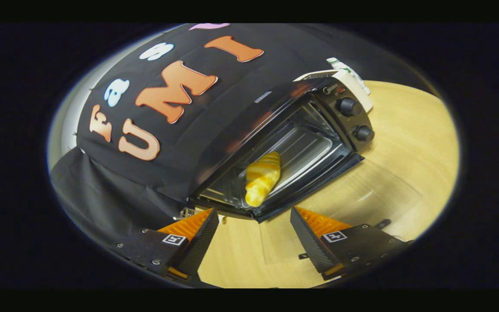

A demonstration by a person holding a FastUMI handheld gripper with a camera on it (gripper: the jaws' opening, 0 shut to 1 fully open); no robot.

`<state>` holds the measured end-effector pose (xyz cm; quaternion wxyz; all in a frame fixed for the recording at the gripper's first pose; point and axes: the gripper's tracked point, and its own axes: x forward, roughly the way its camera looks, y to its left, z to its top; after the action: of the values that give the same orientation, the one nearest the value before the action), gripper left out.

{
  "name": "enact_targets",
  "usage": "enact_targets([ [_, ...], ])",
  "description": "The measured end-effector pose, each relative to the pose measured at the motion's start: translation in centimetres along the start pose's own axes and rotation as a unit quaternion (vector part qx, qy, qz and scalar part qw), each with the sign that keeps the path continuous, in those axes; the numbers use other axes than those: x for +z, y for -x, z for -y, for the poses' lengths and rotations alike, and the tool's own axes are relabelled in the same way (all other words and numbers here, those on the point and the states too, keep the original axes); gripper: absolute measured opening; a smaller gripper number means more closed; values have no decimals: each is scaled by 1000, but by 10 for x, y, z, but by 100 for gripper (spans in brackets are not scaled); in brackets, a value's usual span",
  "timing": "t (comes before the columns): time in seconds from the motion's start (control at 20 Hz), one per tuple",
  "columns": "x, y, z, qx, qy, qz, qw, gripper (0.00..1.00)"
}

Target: Open the toaster oven, put the food inside, and close the toaster oven door.

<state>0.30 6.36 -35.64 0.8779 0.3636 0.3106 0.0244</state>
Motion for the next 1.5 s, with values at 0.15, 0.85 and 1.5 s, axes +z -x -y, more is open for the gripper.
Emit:
enact_targets([
  [0.15, -12, 21, 20, -26, 57, -4, 998, 98],
  [0.85, -61, 61, 99, -147, 313, -30, 938, 99],
  [1.5, -88, 30, 125, -171, 339, -84, 921, 99],
])
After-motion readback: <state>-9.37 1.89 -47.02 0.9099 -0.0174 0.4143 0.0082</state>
